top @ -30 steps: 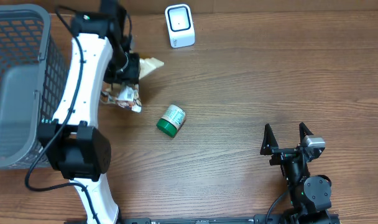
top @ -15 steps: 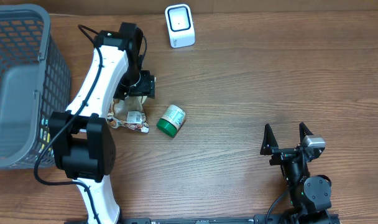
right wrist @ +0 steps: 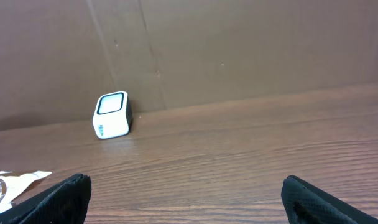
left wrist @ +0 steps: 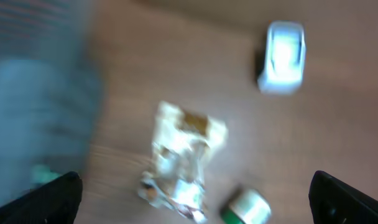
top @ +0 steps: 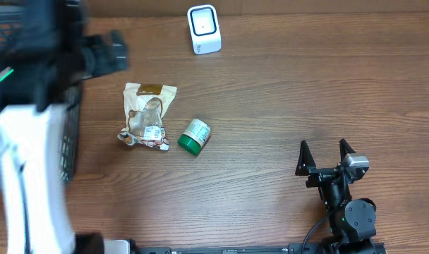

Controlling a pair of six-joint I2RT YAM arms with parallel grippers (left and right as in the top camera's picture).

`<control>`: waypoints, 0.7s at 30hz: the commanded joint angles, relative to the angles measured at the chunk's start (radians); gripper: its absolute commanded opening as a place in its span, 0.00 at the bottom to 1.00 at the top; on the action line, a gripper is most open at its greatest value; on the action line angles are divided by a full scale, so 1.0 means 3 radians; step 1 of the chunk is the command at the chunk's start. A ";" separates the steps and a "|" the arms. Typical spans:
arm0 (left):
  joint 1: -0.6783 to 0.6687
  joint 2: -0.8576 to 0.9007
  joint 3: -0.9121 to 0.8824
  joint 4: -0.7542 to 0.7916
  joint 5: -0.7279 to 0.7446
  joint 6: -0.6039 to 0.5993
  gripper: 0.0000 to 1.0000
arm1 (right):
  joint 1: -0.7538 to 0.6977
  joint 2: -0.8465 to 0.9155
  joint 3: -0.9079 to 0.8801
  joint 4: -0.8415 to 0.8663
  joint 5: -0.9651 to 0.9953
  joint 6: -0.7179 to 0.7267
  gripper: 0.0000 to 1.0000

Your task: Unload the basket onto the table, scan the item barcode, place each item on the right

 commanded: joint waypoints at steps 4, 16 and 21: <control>0.0969 -0.0292 0.0025 -0.0170 -0.0300 -0.0043 1.00 | -0.0001 -0.0001 -0.0034 0.0018 0.0047 0.0015 1.00; 0.2253 0.0223 -0.0745 0.0103 0.0183 0.0090 1.00 | -0.0001 -0.0003 -0.0034 0.0018 0.0047 0.0014 1.00; 0.2316 0.0572 -0.0963 0.0248 0.0184 0.0526 0.99 | -0.0001 -0.0003 -0.0034 0.0018 0.0047 0.0015 1.00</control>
